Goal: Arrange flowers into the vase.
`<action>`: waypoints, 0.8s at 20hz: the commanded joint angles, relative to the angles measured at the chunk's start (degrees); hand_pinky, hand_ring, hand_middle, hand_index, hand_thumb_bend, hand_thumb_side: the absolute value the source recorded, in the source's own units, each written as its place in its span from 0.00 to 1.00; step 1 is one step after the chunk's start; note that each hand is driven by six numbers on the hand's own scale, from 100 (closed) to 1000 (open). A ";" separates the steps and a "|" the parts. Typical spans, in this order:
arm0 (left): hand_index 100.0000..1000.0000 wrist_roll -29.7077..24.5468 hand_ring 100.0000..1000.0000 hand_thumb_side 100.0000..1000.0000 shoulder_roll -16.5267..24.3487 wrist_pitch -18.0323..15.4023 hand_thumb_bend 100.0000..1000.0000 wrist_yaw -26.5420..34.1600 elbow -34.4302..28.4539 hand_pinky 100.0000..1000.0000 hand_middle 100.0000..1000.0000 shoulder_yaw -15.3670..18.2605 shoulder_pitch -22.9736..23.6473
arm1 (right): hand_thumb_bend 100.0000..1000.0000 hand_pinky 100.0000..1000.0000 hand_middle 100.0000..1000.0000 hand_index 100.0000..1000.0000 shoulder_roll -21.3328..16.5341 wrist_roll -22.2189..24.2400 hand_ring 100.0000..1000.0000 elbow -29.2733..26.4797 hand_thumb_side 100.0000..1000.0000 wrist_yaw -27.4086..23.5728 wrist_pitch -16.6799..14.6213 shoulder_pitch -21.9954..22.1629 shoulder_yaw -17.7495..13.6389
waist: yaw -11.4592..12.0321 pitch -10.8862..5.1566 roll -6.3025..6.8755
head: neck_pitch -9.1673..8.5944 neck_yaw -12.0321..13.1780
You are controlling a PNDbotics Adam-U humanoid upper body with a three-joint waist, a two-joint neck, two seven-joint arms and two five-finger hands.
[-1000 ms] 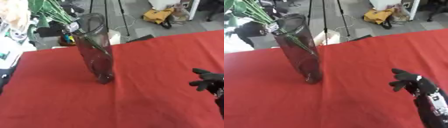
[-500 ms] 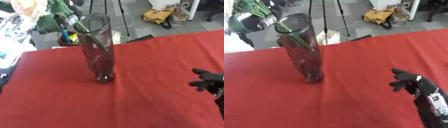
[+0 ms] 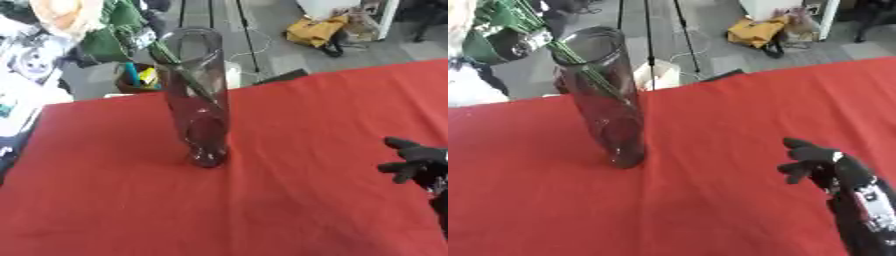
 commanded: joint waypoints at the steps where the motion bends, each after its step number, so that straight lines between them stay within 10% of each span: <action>1: 1.00 -3.73 0.92 1.00 2.52 -1.23 0.10 0.92 -0.83 0.92 0.94 0.66 -0.49 | 0.00 0.67 0.40 0.70 -0.13 -0.14 0.87 -1.13 1.00 -0.23 -0.04 -0.24 -0.31 | 0.14 -1.85 -0.26 | -0.01 -0.18; 7: 1.00 -6.87 0.93 1.00 2.47 -3.24 0.31 2.22 -0.87 0.93 0.95 0.90 -0.37 | 0.00 0.67 0.40 0.70 0.00 -0.07 0.87 -1.13 1.00 -0.33 -0.01 -0.28 -0.18 | 0.06 -2.04 -0.30 | -0.38 -0.05; 10: 1.00 -6.61 0.92 1.00 2.42 -3.25 0.83 3.87 -0.81 0.93 0.96 1.00 -0.35 | 0.00 0.67 0.40 0.70 0.01 0.02 0.87 -1.13 1.00 -0.38 0.06 -0.23 -0.10 | 0.08 -2.09 -0.29 | -0.50 -0.01; 16: 1.00 -3.93 0.92 1.00 3.24 -3.68 0.81 4.08 -1.55 0.92 0.95 1.05 0.16 | 0.00 0.67 0.40 0.70 0.03 0.07 0.87 -1.13 1.00 -0.45 0.09 -0.13 -0.13 | 0.19 -2.14 -0.21 | -0.37 -0.12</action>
